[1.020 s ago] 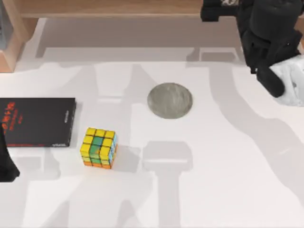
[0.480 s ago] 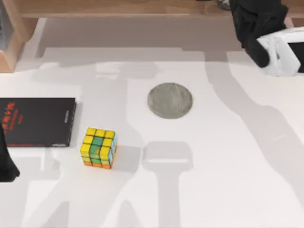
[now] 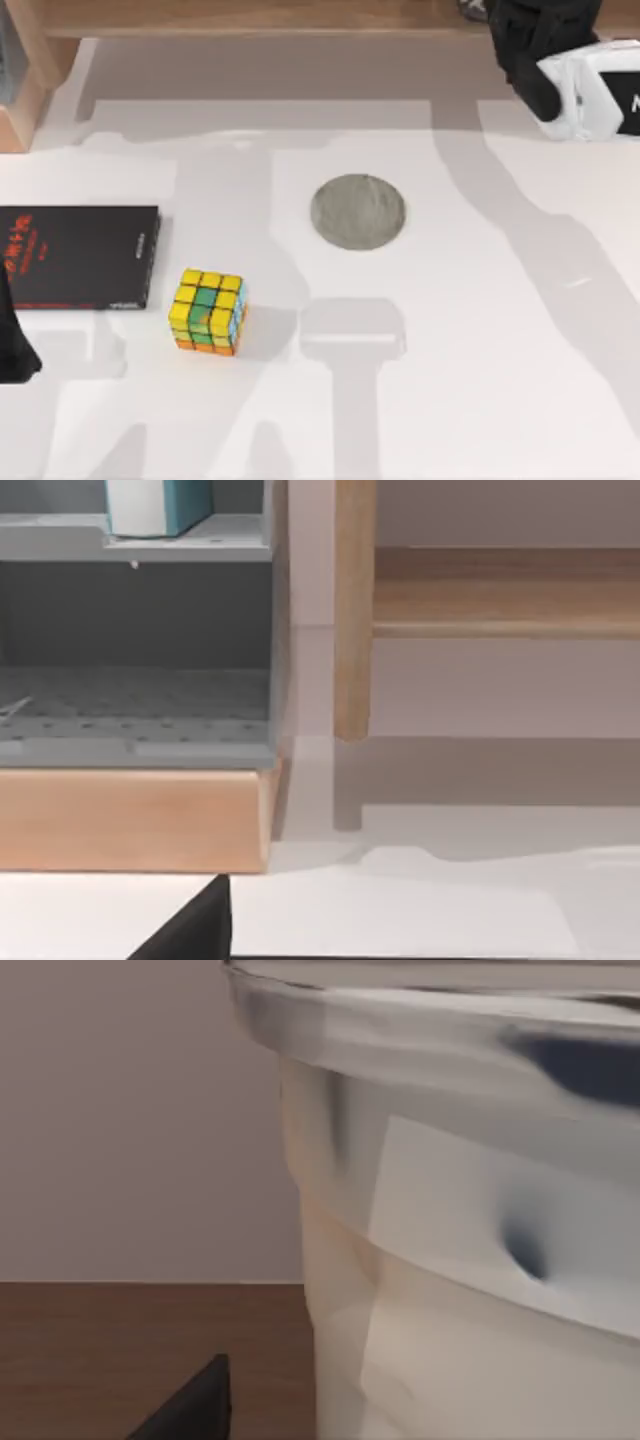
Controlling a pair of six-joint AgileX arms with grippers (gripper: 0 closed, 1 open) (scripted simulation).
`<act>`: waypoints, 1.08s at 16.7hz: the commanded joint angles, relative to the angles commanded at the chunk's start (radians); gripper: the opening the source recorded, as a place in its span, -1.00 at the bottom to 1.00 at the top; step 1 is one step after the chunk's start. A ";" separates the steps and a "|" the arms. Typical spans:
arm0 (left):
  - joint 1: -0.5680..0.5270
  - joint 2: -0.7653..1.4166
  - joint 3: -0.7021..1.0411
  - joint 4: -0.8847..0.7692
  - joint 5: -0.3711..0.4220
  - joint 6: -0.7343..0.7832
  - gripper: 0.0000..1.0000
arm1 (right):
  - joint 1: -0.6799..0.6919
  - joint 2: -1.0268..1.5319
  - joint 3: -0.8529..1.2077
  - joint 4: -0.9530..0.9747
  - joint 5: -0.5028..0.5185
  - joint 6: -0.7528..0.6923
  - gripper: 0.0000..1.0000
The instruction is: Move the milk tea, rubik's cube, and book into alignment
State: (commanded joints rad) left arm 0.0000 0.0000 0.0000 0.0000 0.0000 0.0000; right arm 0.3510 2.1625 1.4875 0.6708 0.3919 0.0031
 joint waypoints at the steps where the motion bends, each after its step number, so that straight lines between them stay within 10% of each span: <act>1: 0.000 0.000 0.000 0.000 0.000 0.000 1.00 | 0.000 0.000 0.000 0.000 0.000 0.000 0.85; 13: 0.000 0.000 0.000 0.000 0.000 0.000 1.00 | 0.000 0.000 0.000 0.000 0.000 0.000 -0.96; 18: 0.000 0.000 0.000 0.000 0.000 0.000 1.00 | 0.000 0.000 0.000 0.000 0.000 0.000 -1.00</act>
State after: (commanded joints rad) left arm 0.0000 0.0000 0.0000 0.0000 0.0000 0.0000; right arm 0.3510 2.1625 1.4875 0.6708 0.3919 0.0031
